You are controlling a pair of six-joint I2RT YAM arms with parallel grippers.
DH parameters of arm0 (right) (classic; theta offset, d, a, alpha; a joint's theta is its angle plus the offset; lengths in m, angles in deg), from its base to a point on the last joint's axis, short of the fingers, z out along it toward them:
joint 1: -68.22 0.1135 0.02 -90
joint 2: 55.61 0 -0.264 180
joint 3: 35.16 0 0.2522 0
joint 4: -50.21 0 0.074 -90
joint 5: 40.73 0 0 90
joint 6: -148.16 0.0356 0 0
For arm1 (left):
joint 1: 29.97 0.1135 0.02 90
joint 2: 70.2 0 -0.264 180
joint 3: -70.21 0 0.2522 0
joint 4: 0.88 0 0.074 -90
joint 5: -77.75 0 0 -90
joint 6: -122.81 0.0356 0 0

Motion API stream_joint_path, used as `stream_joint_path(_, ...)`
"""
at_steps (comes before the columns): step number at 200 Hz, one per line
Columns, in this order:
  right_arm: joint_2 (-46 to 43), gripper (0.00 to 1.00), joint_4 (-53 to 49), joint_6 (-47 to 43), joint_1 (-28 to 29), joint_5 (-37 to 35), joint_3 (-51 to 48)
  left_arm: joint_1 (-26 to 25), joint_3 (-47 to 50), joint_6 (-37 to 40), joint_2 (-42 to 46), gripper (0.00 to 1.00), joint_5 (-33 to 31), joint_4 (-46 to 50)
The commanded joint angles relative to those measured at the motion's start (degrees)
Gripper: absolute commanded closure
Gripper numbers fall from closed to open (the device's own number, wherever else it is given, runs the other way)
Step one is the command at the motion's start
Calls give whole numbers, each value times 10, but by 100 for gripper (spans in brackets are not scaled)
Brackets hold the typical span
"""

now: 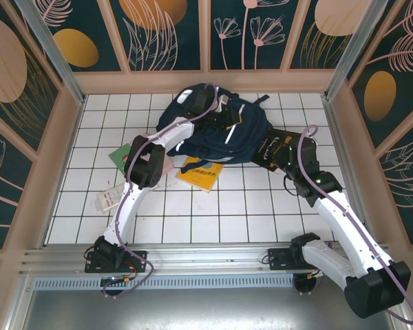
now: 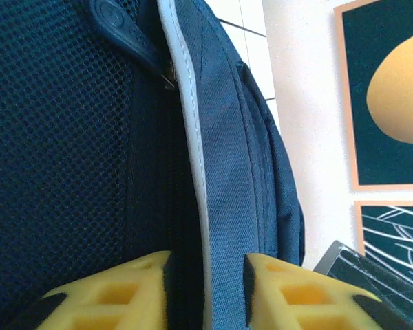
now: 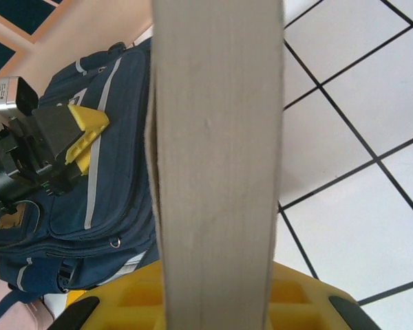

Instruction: Pack books, pencil case, and school supplies into a backpack

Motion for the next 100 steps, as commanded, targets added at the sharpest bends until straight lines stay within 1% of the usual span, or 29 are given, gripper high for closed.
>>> stream_joint_path(1, -37, 100, 83, -20, -9, -13, -22, -8, -19, 46, -12, 71, -8, 38)
stream_joint_path(12, -44, 100, 90, -24, -10, -14, -24, -9, -17, 54, -12, 73, -6, 35)
stream_joint_path(19, -45, 100, 91, -26, -11, -14, -23, -9, -17, 57, -11, 76, -6, 32)
stream_joint_path(32, -48, 100, 100, -33, -12, -16, -23, -9, -19, 64, -10, 85, -11, 28)
stream_joint_path(47, -48, 100, 88, -35, -18, -21, -9, -7, -36, 72, -10, 100, -13, 36)
stream_joint_path(70, -51, 100, 80, -50, -29, -17, 10, 1, -75, 77, 5, 100, -22, 58)
stream_joint_path(89, -48, 100, 70, -63, -49, 32, 27, 18, -77, 65, 40, 100, -26, 58)
stream_joint_path(100, -52, 100, 63, -62, -58, 46, 33, 26, -74, 63, 63, 100, -22, 58)
